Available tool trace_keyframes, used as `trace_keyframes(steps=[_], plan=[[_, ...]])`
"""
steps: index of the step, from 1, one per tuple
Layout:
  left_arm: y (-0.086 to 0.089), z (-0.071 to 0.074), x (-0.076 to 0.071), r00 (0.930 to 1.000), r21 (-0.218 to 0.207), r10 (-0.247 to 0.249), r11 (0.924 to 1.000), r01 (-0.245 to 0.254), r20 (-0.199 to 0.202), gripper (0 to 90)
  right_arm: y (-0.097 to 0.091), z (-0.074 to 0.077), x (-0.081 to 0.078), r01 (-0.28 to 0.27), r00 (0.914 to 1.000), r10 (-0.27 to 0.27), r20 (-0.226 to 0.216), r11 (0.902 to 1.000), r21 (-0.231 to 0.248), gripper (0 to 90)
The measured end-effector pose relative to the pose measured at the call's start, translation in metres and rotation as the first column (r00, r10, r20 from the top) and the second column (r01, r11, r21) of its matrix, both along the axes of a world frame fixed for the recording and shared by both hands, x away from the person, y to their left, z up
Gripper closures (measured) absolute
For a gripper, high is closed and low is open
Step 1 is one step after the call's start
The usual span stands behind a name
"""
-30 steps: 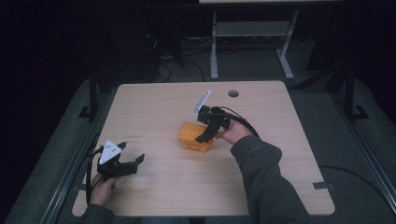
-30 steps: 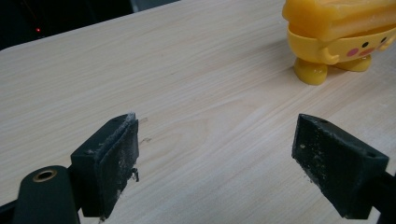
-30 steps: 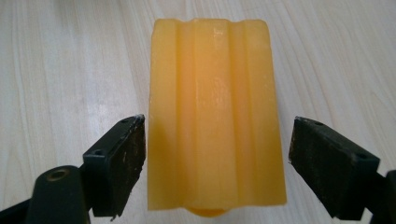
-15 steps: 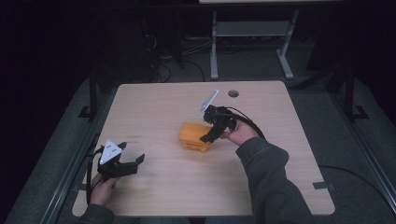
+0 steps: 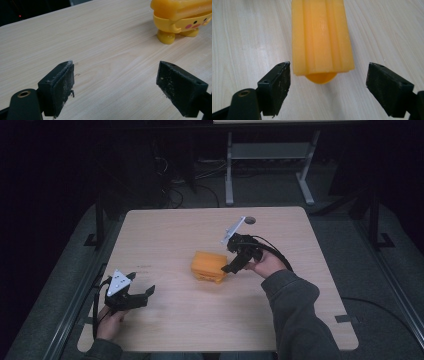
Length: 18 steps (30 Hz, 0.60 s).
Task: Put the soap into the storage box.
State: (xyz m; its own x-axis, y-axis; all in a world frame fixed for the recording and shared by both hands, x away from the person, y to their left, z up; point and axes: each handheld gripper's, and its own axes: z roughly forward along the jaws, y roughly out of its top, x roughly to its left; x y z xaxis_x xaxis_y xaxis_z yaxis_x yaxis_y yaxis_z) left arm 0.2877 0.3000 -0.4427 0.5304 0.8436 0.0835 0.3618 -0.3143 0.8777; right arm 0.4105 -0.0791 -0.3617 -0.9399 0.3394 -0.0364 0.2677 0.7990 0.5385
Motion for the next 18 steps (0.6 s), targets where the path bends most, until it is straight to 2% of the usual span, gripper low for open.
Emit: trace_keyframes(steps=[18], plan=[[-0.001, -0.001, 0.000, 1.0000, 0.008, -0.003, 1.0000, 0.003, -0.008, 14.0, -0.036, -0.007, -0.012, 0.061, 0.9981, -0.061, -0.012, 0.9980, 0.017, 20.3]])
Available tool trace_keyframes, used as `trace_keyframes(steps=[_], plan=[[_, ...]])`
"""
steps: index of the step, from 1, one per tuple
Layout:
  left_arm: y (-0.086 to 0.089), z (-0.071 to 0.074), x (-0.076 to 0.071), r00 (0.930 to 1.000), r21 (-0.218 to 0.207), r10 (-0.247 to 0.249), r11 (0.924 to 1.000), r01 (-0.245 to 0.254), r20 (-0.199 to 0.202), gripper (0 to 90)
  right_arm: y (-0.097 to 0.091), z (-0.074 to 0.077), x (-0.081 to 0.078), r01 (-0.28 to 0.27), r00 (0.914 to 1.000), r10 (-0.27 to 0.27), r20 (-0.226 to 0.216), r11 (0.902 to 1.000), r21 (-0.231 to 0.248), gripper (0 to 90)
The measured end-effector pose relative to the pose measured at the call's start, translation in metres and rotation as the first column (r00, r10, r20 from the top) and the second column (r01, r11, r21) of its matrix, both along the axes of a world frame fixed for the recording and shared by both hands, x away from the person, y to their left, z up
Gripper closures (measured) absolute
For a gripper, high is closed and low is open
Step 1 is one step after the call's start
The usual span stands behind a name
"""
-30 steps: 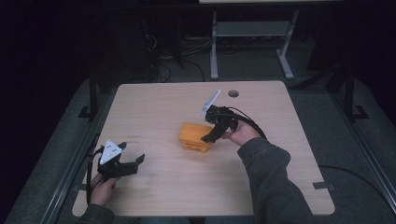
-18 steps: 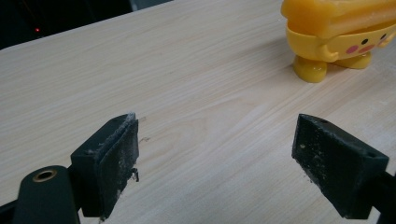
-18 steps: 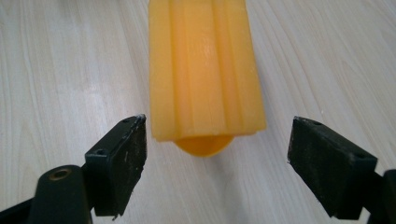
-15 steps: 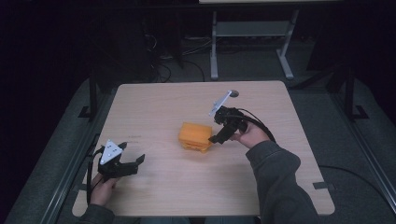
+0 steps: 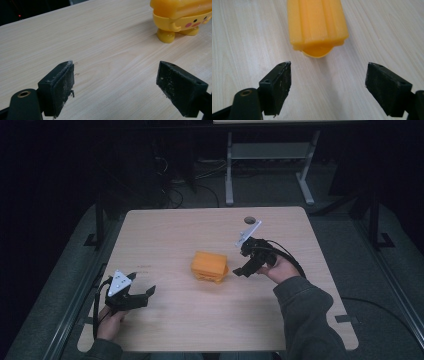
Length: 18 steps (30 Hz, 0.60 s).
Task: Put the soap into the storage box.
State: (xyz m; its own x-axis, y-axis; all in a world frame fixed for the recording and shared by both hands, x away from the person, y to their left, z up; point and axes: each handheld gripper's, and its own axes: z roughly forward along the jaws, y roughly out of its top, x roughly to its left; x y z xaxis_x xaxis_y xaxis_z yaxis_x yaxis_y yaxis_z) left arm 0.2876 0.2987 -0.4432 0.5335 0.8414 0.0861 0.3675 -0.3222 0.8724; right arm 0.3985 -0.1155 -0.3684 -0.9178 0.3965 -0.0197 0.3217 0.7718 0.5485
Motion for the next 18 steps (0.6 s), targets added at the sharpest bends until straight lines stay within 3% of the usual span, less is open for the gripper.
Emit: trace_keyframes(steps=[18], plan=[[-0.001, 0.000, 0.000, 1.0000, 0.007, -0.002, 1.0000, 0.002, 0.001, 14.0, -0.024, -0.009, -0.011, 0.039, 0.9992, -0.038, -0.013, 0.9992, 0.013, 20.1]])
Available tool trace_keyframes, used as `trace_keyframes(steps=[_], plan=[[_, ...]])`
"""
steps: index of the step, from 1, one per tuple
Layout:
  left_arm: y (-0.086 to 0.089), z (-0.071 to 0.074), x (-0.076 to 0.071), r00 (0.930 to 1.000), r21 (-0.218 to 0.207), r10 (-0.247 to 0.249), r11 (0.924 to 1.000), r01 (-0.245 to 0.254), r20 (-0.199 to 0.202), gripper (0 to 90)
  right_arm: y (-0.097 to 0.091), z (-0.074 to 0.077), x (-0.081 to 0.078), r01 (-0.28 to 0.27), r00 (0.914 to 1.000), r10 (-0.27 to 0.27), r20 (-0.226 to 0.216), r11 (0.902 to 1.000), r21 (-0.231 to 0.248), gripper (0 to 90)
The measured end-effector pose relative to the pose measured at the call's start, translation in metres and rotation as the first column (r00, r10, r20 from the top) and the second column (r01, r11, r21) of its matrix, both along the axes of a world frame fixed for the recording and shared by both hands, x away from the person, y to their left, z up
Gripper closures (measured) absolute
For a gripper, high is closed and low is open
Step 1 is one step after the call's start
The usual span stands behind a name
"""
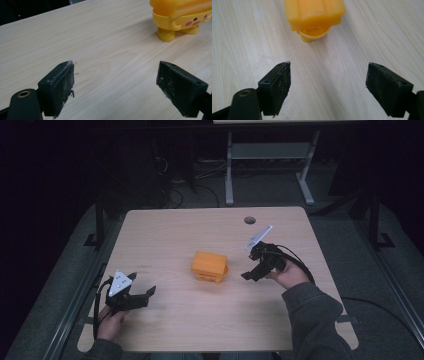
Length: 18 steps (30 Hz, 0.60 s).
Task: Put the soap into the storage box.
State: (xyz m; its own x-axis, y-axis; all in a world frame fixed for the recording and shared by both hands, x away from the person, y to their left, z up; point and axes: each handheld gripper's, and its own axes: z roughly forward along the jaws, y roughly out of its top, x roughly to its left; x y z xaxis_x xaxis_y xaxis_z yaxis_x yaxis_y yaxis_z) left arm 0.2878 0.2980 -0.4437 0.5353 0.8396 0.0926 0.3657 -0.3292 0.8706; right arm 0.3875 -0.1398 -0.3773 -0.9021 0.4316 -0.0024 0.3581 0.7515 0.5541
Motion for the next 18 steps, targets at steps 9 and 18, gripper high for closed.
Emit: trace_keyframes(steps=[9, 18], plan=[[0.000, 0.000, 0.000, 1.0000, 0.003, -0.001, 1.0000, 0.001, -0.002, 14.0, -0.011, -0.011, -0.009, 0.018, 0.9998, -0.018, -0.007, 0.9998, 0.003, 19.5], [0.000, 0.000, 0.000, 1.0000, 0.006, -0.002, 1.0000, 0.002, -0.004, 14.0, -0.016, -0.020, -0.017, 0.024, 0.9994, -0.024, -0.024, 0.9997, 0.007, 19.3]])
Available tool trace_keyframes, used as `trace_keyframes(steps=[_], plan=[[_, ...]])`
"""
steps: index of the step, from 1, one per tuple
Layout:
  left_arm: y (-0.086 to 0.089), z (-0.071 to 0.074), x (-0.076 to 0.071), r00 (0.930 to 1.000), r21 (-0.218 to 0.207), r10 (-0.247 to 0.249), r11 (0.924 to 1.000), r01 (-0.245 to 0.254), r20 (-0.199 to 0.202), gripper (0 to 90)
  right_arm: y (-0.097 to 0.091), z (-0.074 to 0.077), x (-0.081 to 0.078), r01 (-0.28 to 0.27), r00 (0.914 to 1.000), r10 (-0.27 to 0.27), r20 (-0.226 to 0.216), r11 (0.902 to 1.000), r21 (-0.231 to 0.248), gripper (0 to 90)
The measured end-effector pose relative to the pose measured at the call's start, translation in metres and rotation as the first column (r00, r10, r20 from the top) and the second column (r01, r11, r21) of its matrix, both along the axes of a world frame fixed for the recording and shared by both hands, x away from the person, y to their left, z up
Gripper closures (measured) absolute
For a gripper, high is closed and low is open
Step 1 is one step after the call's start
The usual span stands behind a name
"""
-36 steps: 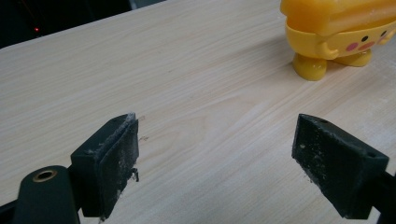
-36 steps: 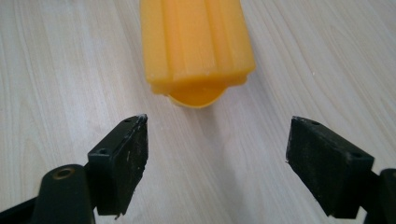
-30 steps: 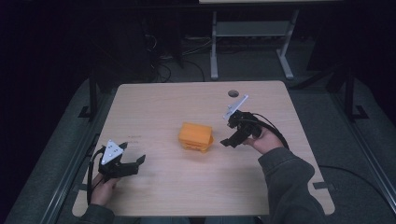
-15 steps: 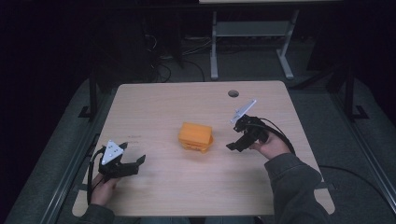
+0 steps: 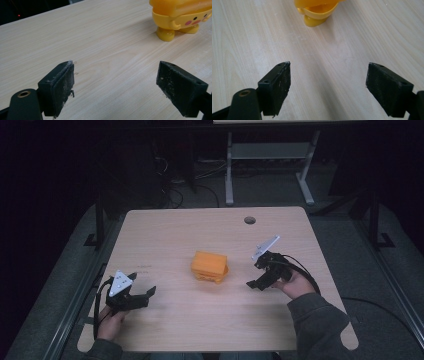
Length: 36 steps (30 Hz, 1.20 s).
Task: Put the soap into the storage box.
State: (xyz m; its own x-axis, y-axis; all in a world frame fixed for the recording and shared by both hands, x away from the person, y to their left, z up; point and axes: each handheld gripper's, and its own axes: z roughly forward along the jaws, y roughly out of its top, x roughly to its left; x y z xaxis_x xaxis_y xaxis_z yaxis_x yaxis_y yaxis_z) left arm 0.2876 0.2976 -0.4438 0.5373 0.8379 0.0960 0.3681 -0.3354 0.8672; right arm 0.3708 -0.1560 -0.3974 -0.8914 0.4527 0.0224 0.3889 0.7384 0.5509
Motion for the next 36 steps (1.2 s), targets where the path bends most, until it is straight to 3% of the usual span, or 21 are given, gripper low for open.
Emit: trace_keyframes(steps=[16, 36], plan=[[-0.001, -0.001, 0.000, 1.0000, -0.003, -0.002, 1.0000, 0.002, 0.005, 14.0, -0.020, -0.011, -0.014, 0.039, 0.9992, -0.039, -0.007, 0.9992, -0.004, 19.0], [-0.003, -0.002, 0.000, 0.9999, 0.015, -0.014, 0.9998, 0.014, 0.001, 14.0, -0.054, -0.031, -0.040, 0.109, 0.9935, -0.108, -0.038, 0.9931, 0.042, 19.5]])
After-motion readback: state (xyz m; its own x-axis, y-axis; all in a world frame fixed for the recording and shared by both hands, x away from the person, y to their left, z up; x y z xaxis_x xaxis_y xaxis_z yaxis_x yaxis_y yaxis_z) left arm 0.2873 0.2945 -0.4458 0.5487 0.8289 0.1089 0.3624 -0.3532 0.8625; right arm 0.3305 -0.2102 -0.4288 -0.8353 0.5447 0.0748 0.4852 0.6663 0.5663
